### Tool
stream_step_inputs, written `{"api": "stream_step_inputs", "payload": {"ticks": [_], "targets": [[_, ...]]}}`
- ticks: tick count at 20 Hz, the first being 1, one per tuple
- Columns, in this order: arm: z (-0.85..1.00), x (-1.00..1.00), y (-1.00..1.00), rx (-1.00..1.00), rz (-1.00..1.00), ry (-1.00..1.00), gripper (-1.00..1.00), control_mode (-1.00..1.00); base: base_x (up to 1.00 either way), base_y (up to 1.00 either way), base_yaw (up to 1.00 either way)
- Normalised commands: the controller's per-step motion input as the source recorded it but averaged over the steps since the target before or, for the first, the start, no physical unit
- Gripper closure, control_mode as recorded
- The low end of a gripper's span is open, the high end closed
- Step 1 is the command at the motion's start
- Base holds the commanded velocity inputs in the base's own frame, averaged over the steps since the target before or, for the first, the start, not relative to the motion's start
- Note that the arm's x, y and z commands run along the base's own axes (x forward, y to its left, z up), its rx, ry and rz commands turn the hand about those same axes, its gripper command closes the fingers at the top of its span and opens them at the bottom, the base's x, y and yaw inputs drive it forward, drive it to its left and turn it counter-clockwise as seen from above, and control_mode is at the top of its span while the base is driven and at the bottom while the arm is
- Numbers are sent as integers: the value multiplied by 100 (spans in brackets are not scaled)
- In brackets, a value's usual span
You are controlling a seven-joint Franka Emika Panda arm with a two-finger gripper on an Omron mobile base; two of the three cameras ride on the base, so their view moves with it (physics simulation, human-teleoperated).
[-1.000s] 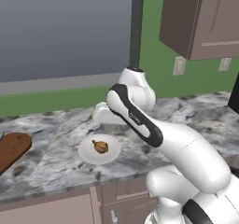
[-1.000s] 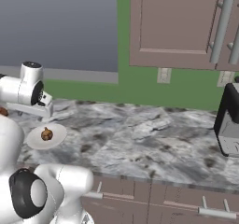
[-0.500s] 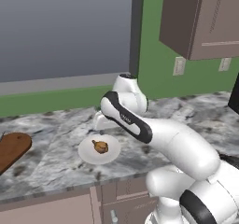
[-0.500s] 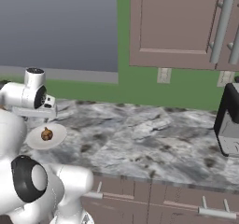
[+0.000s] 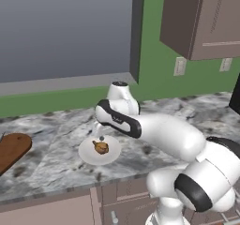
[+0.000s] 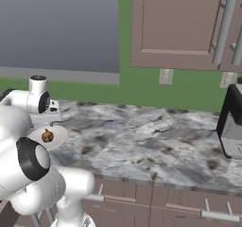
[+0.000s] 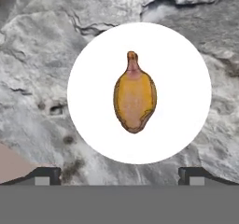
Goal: Pick up the knife from the drawer and place it on the cutting board. Then place the meat from the plate to the cutting board.
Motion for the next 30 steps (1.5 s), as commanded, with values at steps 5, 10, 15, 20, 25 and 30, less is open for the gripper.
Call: {"api": "stream_step_inputs", "payload": {"ticks": [5, 10, 15, 20, 25, 30], "targets": [[-42, 17, 12, -2, 11, 0, -100, -100, 0, 0, 0], [-25, 3, 32, -2, 7, 0, -100, -100, 0, 0, 0], [-31, 10, 10, -5, 5, 0, -100, -100, 0, 0, 0], [-42, 28, 0, -5, 7, 0, -100, -100, 0, 0, 0], [-33, 28, 0, -5, 4, 0, -100, -100, 0, 0, 0], [-9, 20, 0, 0, 0, 0, -100, -100, 0, 0, 0]]}}
